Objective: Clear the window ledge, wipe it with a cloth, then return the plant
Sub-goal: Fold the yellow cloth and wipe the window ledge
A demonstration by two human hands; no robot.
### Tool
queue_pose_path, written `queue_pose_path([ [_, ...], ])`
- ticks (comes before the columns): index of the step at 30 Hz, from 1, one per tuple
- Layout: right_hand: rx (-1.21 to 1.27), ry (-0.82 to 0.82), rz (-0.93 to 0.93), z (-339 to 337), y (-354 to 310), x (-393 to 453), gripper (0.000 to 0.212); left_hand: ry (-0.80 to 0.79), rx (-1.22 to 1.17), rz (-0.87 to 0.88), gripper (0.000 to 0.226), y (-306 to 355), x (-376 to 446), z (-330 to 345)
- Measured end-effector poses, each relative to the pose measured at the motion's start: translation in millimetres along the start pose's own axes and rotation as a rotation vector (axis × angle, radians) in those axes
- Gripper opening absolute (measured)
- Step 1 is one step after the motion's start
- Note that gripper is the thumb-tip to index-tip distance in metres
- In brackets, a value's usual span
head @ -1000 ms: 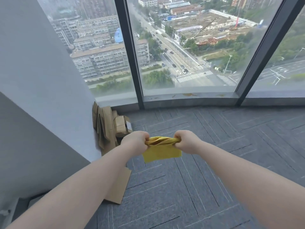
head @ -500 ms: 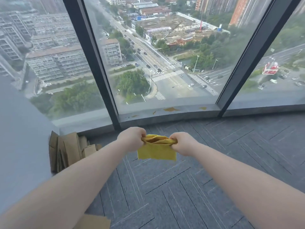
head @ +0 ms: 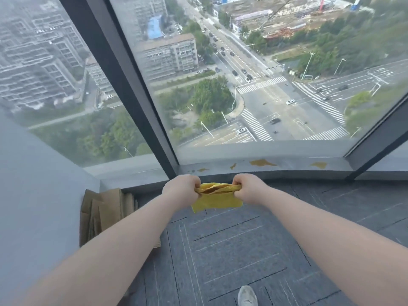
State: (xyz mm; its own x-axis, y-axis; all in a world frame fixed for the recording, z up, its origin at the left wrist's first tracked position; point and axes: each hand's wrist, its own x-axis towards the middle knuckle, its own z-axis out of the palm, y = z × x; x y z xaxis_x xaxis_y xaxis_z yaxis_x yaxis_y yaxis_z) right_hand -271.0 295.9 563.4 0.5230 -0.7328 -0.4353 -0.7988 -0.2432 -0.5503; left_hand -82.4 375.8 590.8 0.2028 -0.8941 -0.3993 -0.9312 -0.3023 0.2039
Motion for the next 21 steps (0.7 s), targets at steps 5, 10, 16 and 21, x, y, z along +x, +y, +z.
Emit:
queue_pose_path([
  [5, -0.056, -0.067, -0.031, -21.9, -11.4, 75.3, 0.006, 0.018, -0.046, -0.052, 0.006, -23.0, 62.2, -17.0],
  [10, -0.133, -0.09, -0.078, -31.5, -27.1, 147.8, 0.019, 0.018, -0.096, -0.105, 0.006, -58.4, 129.3, -22.9],
  [16, -0.173, -0.1, -0.062, -26.7, -38.1, 232.8, 0.008, 0.001, -0.126, -0.1, 0.006, -101.3, 199.8, -16.3],
  [21, -0.169, -0.15, -0.051, -1.5, -34.8, 308.3, 0.026, -0.015, -0.145, -0.142, 0.006, -135.9, 251.0, 4.9],
])
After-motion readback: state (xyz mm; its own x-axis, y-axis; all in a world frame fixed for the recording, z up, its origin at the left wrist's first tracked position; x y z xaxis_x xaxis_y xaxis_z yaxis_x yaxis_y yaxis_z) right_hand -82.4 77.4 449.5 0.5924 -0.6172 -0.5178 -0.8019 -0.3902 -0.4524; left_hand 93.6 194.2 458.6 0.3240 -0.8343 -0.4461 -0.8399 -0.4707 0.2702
